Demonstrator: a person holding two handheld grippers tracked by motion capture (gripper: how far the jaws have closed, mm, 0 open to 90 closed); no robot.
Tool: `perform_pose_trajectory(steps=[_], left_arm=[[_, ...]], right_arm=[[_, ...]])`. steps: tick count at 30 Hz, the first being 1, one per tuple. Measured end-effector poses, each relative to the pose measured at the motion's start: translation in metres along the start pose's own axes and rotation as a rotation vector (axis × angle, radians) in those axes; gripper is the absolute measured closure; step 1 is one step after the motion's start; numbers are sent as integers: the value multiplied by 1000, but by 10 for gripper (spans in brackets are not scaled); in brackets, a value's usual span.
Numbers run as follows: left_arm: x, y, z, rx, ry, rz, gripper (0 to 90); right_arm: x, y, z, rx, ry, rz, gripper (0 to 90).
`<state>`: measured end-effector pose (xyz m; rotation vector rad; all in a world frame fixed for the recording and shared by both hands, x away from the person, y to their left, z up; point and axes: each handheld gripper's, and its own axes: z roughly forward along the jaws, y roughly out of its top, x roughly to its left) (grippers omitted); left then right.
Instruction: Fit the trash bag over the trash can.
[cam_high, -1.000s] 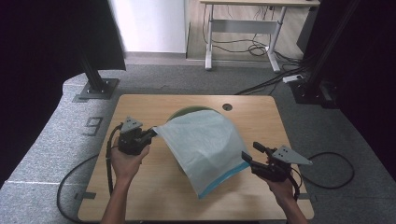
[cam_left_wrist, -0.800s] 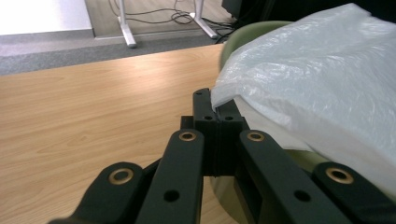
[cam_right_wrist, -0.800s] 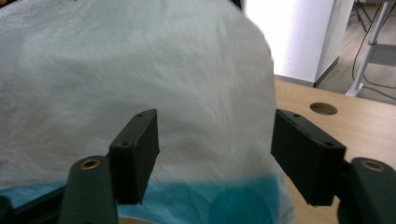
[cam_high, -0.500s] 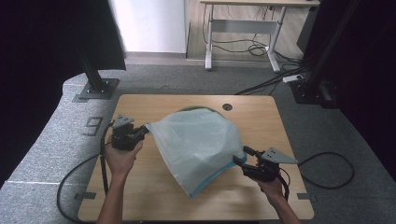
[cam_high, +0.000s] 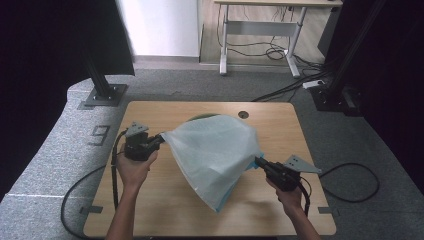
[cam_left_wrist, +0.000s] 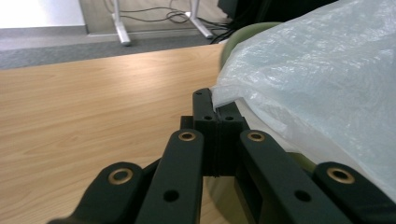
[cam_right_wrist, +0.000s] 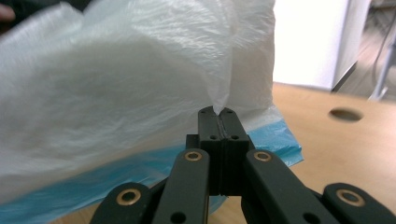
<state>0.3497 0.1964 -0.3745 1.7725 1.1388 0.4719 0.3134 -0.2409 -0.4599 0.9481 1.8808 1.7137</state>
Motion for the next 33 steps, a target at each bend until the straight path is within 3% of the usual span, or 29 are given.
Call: perform_pose_trajectory(steps=[1,3,9,15,18,20,25,29,33], left_arm=[[-3,1,1,-1,-12,5,893],[-10,4,5,-6,-44,8,893],[-33,12,19,19,-83,55,890],[-43,12,30,62,-104,86,852],[-40,12,29,75,-144,92,762],[-37,11,24,59,-158,83,649],[-22,9,2,5,-120,52,385],[-20,7,-9,-5,-114,76,325],[-33,4,-17,-27,-124,112,300]], right_arm=[[-2,10,-12,-34,-15,-5,883],[-3,14,-17,-46,-20,-3,883],[-8,35,-44,-118,-49,8,883],[-9,38,-47,-113,-60,14,883],[-8,37,-45,-102,-60,13,882],[-7,36,-44,-91,-59,10,882],[-8,35,-42,-42,-62,12,881],[-4,32,-38,0,-58,5,881],[4,28,-28,42,-61,-11,881]])
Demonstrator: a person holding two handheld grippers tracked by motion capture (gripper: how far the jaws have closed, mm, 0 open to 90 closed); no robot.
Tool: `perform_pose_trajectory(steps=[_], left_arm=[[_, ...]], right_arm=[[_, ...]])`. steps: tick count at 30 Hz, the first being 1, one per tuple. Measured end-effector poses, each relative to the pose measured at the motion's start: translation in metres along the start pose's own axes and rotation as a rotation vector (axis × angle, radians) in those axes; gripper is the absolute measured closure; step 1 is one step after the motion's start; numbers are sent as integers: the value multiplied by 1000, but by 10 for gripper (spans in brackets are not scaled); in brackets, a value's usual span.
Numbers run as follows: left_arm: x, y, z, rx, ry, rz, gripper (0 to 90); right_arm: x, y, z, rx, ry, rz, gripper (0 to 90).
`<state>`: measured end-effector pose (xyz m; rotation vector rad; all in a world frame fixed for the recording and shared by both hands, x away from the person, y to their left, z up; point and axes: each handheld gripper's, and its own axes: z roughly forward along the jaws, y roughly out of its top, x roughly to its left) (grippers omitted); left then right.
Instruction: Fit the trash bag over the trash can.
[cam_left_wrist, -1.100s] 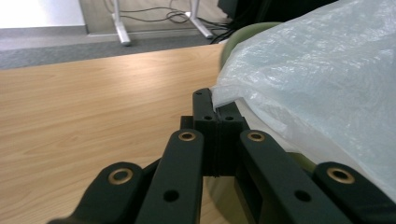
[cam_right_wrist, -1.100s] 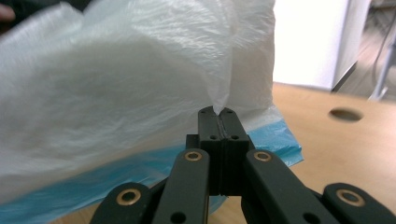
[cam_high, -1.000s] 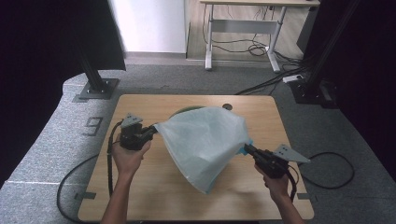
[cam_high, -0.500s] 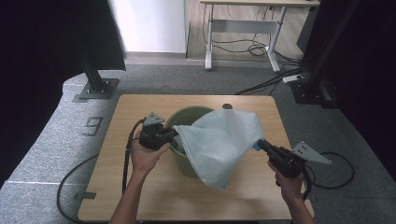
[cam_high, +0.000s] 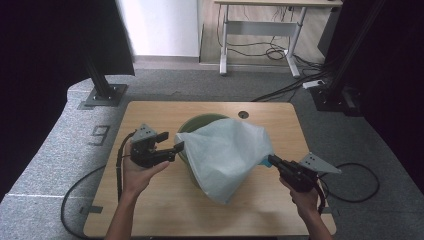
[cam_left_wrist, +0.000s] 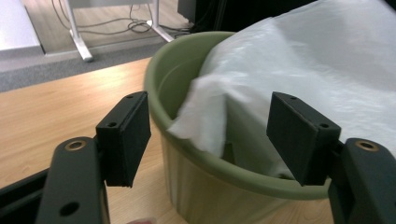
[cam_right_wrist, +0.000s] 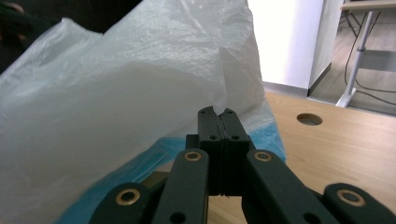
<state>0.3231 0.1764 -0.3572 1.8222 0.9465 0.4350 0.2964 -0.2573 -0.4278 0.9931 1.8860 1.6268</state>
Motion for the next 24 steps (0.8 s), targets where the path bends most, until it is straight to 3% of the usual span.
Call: perform_pose_trajectory(steps=[7,13,24], left_arm=[[-29,0,4,6,-47,68,291],[-54,-3,11,33,-78,140,268],[-62,-11,18,75,-101,140,230]], right_arm=[[16,2,12,30,27,-20,880],[22,5,16,27,34,-15,880],[24,3,20,31,28,-7,875]])
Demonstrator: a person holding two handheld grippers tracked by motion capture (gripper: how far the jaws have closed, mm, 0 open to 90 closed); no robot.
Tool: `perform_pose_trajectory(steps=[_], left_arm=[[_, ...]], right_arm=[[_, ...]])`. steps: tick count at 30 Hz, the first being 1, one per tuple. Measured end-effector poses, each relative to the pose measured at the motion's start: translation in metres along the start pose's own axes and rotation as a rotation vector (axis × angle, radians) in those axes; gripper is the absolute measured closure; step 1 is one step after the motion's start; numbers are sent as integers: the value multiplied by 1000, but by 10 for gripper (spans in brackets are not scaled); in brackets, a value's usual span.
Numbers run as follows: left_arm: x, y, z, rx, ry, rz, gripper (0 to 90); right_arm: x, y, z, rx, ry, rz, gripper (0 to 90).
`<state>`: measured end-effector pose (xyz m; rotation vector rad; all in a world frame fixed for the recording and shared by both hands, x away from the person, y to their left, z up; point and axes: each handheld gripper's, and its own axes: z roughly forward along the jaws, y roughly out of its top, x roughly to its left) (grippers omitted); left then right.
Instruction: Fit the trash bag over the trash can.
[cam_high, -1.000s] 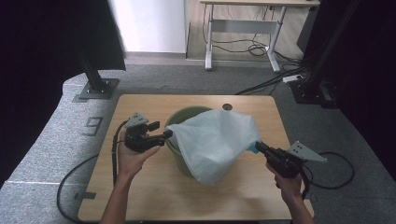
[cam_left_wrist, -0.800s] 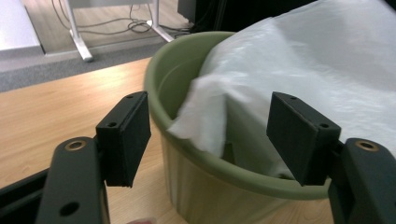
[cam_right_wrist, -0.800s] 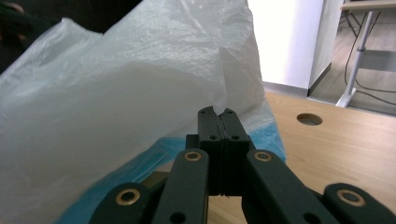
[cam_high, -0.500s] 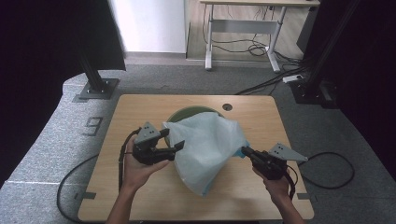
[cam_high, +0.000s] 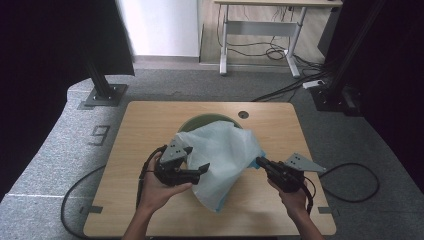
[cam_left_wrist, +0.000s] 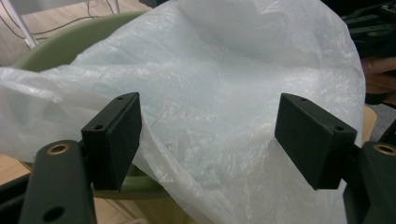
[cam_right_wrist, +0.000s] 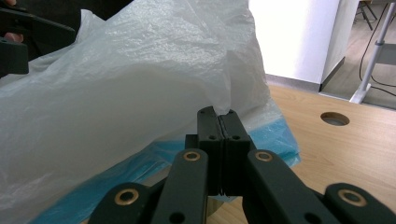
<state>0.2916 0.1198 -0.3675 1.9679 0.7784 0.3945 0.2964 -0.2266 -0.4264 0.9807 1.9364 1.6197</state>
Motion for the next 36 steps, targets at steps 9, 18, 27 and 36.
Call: perform_pose_trajectory(steps=[9,18,27,36], left_arm=[[-6,-8,-1,12,-26,9,204],[-5,-9,10,54,-29,7,237],[-7,-8,8,39,-32,21,463],[-6,-5,7,38,-113,6,683]], right_arm=[[2,0,1,-4,-4,-1,875],[4,1,1,-4,0,-1,875],[3,0,-1,-4,0,4,875],[0,-1,-2,0,0,11,875]])
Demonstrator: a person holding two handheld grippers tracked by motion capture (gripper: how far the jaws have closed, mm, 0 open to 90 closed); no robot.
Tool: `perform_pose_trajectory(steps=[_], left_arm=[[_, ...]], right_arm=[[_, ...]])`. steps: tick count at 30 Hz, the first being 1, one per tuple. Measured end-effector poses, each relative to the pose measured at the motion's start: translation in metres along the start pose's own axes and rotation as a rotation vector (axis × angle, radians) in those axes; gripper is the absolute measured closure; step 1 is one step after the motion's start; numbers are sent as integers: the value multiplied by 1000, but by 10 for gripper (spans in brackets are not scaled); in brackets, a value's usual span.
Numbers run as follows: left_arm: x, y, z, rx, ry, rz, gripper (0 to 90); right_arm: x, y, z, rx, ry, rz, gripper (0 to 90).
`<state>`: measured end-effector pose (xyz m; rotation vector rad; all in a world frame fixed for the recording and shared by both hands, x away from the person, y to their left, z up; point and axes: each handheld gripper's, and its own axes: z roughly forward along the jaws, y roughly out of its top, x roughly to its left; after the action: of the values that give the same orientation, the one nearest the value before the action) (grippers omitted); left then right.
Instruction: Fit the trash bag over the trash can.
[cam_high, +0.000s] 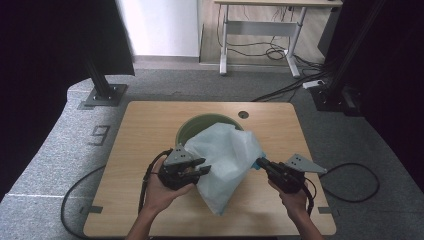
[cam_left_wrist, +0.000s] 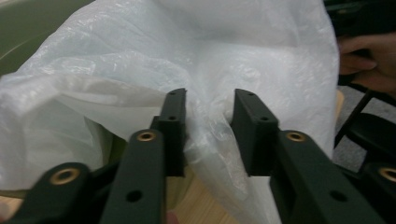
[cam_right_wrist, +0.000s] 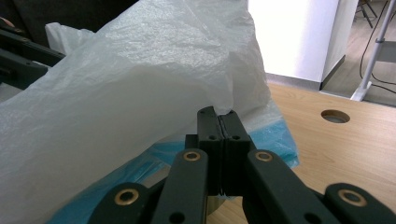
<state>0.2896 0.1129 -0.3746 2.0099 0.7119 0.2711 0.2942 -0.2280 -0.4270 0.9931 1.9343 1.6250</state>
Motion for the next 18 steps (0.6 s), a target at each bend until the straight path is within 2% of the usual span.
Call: perform_pose_trajectory(steps=[4,10,15,18], left_arm=[[-1,1,0,0,-11,7,747],[2,3,-2,-19,-30,-14,839],[5,7,-6,-66,-18,-16,884],[14,17,-7,-88,2,-27,889]], right_arm=[[-2,-2,-1,-1,-1,6,873],[-4,-2,-4,-5,-5,12,869],[-5,0,-5,-9,-2,10,855],[-5,1,-5,-8,1,10,827]])
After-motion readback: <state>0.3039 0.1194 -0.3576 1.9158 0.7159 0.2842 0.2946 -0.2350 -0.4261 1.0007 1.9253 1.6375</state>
